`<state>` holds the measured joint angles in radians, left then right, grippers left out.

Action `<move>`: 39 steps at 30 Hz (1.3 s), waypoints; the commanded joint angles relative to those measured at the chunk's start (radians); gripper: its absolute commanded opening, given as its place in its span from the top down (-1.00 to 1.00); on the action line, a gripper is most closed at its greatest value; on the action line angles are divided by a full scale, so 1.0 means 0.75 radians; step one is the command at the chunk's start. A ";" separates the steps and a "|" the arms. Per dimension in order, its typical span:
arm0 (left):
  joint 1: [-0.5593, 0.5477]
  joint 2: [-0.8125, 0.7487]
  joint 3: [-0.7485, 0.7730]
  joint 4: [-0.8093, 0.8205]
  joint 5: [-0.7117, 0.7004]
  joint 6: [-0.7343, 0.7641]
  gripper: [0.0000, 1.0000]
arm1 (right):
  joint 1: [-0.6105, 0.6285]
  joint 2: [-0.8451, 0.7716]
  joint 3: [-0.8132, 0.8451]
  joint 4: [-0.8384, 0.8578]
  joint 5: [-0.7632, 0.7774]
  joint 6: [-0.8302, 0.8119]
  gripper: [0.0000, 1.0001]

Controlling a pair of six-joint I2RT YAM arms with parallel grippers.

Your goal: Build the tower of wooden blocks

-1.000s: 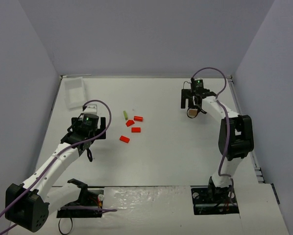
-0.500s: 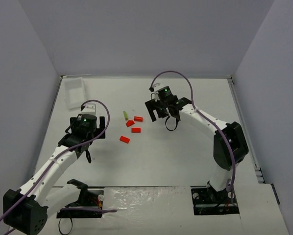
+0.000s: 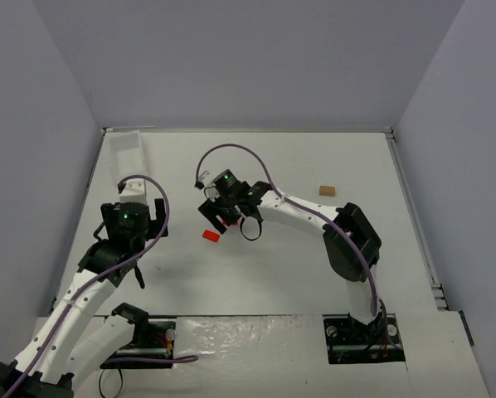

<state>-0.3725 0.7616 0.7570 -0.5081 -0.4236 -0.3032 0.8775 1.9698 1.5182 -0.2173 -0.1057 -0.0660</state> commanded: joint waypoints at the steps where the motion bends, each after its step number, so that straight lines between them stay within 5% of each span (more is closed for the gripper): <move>1: 0.010 -0.094 0.010 0.008 -0.110 -0.022 -0.94 | 0.076 0.059 0.122 -0.019 -0.029 -0.038 -0.33; 24: 0.010 -0.055 -0.028 0.073 0.013 -0.021 -0.94 | 0.140 0.259 0.170 -0.040 0.092 -0.053 0.15; 31: 0.010 -0.054 0.015 0.077 0.118 -0.025 -0.93 | 0.137 0.241 0.168 -0.038 0.024 -0.089 0.95; 39: 0.026 0.037 0.299 0.095 0.439 -0.068 -0.91 | 0.133 -0.059 0.152 0.007 0.040 -0.114 1.00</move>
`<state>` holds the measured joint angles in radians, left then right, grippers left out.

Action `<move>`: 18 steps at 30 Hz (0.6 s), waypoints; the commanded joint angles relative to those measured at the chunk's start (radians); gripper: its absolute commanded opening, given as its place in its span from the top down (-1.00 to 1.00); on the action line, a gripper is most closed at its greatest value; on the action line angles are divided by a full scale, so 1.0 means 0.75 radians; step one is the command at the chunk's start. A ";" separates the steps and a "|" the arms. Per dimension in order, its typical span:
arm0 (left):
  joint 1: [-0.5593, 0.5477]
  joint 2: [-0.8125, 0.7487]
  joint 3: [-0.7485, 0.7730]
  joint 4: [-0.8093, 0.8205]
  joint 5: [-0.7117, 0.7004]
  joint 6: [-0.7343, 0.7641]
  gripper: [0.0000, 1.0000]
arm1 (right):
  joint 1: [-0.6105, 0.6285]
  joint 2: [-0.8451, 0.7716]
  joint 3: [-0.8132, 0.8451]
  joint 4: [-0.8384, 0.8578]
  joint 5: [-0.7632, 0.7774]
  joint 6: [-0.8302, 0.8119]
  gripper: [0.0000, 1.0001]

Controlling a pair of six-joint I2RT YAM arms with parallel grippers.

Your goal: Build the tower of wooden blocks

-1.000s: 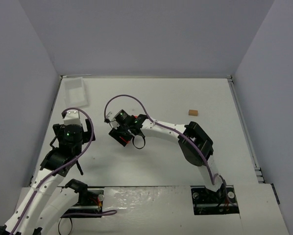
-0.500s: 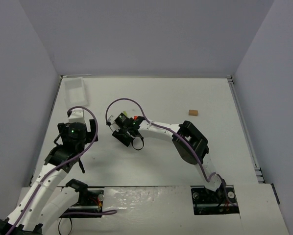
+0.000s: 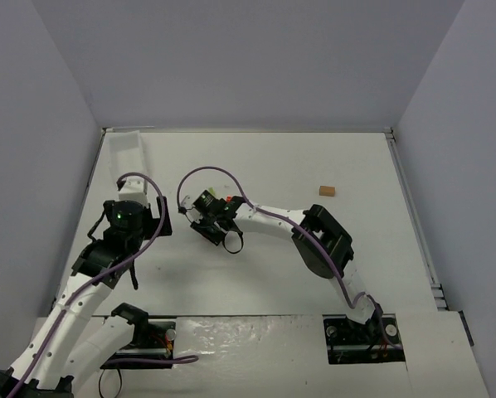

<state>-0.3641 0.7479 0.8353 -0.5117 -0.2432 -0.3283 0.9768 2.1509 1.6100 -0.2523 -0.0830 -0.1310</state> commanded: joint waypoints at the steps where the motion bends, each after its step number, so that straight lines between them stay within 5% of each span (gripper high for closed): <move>1: 0.017 0.077 0.225 0.107 0.246 -0.050 -0.89 | -0.001 -0.343 0.027 0.071 0.011 -0.024 1.00; 18: 0.044 0.343 0.579 0.366 0.873 -0.281 -0.67 | -0.006 -0.810 -0.094 0.285 0.052 0.003 1.00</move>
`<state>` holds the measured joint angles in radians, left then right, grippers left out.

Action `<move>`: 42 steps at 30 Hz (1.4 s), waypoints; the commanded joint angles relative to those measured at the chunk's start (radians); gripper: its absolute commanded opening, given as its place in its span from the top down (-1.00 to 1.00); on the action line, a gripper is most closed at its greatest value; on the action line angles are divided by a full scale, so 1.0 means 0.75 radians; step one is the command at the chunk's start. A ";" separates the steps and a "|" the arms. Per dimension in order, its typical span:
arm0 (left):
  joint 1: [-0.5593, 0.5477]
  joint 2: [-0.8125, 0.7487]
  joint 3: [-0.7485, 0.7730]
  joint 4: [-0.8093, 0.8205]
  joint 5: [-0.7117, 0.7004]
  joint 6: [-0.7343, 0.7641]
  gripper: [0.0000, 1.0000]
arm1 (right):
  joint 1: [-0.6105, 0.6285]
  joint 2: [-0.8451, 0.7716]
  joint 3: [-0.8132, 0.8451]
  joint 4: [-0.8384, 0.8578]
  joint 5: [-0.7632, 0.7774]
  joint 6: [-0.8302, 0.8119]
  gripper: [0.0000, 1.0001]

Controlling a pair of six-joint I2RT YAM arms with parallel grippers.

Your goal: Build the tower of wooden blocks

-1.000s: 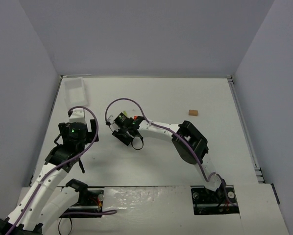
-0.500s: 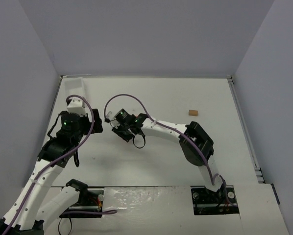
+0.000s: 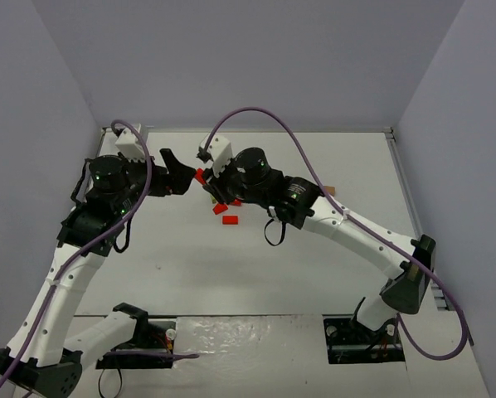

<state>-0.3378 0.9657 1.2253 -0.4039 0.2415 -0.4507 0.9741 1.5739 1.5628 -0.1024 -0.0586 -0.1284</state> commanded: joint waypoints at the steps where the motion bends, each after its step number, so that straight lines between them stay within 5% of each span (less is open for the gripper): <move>1: 0.009 0.066 0.061 0.250 0.253 -0.142 -0.64 | -0.002 -0.046 -0.034 0.087 0.024 -0.001 1.00; 20: 0.006 0.174 0.042 0.165 0.340 -0.221 -0.29 | -0.002 -0.165 -0.102 0.122 0.074 0.032 1.00; 23: 0.000 0.177 0.027 0.217 0.371 -0.250 -0.15 | -0.003 -0.174 -0.106 0.122 0.074 0.036 1.00; 33: -0.043 0.193 -0.024 0.350 0.446 -0.319 0.81 | 0.000 -0.180 -0.138 0.184 0.074 0.053 1.00; 37: -0.050 0.198 -0.037 0.375 0.434 -0.316 1.00 | -0.002 -0.183 -0.158 0.186 0.128 0.056 0.73; 42: -0.080 0.223 -0.051 0.371 0.333 -0.265 1.00 | -0.013 -0.219 -0.223 0.186 0.203 0.076 0.05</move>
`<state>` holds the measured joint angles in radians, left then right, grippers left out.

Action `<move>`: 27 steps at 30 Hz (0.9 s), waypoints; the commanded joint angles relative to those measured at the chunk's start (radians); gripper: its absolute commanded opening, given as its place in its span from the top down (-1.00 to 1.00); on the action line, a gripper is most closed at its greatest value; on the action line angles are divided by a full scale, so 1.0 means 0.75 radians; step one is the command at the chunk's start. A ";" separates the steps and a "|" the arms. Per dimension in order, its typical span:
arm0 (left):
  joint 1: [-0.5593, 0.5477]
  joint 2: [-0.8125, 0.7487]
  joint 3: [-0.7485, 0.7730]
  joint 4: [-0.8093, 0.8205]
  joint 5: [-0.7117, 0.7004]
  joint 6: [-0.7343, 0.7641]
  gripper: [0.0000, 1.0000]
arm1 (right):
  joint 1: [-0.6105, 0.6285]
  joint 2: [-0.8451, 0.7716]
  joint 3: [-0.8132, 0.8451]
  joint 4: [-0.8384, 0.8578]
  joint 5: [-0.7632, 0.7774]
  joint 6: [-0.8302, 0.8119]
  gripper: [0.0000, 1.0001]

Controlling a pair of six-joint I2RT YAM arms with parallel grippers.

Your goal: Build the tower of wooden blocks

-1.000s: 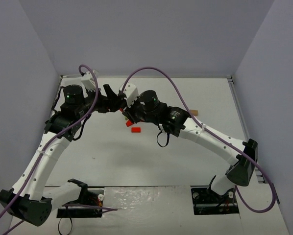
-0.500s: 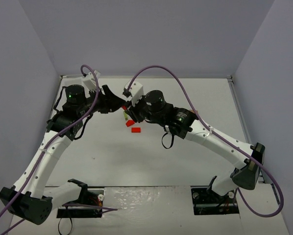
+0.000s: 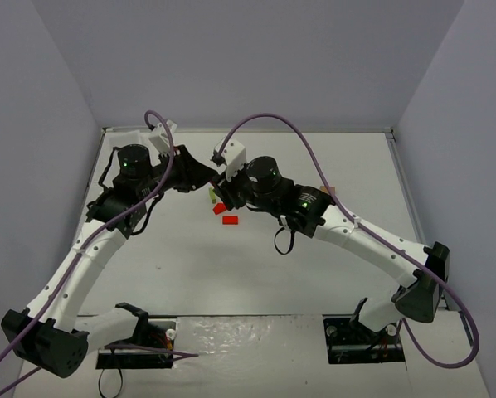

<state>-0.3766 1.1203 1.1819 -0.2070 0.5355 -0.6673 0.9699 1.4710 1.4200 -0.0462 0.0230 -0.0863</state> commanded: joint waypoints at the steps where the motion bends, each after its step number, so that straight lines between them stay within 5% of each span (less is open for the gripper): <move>1: -0.054 0.048 0.007 0.103 -0.104 0.055 1.00 | -0.032 -0.098 -0.068 0.111 0.107 0.037 -0.15; 3: -0.107 0.088 0.018 0.104 -0.229 0.128 1.00 | -0.063 -0.138 -0.142 0.109 0.113 0.072 -0.49; 9: -0.269 0.292 0.034 0.204 -0.472 0.210 1.00 | -0.188 -0.279 -0.337 0.100 0.163 0.215 -0.96; 20: -0.572 0.816 0.202 0.402 -1.135 0.294 1.00 | -0.306 -0.502 -0.606 -0.006 0.421 0.400 -1.00; 27: -0.621 1.018 0.212 0.558 -1.305 0.232 0.99 | -0.311 -0.560 -0.646 -0.044 0.440 0.430 -1.00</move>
<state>-0.8354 1.8623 1.2989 0.0647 -0.2982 -0.4769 0.7392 1.0937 0.9347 -0.1111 0.3022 0.2028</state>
